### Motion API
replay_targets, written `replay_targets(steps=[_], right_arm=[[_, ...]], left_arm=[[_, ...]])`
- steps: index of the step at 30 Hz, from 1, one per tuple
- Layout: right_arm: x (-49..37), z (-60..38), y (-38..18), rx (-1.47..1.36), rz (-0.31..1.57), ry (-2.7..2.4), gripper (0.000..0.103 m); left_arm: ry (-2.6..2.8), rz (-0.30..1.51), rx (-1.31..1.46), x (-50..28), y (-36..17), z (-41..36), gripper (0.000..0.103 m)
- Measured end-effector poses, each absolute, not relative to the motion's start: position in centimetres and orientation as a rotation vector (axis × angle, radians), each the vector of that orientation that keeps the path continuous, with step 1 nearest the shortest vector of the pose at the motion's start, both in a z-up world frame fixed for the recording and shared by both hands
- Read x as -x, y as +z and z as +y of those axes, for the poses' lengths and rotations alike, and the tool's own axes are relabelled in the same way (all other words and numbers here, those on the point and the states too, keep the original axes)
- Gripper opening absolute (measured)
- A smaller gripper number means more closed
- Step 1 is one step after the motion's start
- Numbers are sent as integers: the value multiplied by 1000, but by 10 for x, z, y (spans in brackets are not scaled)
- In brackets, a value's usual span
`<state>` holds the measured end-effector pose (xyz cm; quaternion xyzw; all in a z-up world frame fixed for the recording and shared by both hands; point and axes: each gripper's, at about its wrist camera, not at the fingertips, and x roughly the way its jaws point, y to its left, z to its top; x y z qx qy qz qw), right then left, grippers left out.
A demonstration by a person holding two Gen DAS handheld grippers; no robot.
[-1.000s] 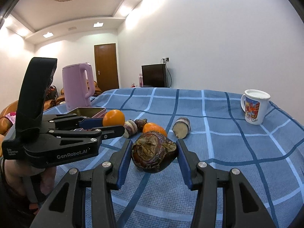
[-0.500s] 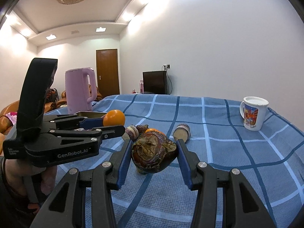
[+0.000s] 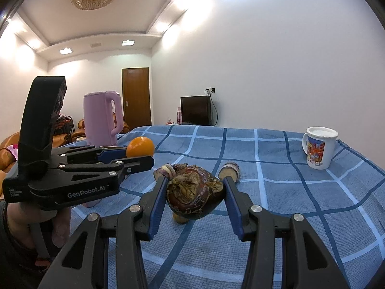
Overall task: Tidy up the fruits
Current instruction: 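Lift the orange with the left gripper while the right gripper lifts the mangosteen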
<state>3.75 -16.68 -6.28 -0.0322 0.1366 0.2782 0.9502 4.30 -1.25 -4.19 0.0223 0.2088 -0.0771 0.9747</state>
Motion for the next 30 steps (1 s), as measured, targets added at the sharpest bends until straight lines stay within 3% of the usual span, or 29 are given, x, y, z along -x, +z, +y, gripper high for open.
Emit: replay_targets(steps=[30], right_arm=[[-39, -190, -53, -94, 254, 589, 49]], left_arm=[[-106, 279, -112, -13, -25, -21, 38]])
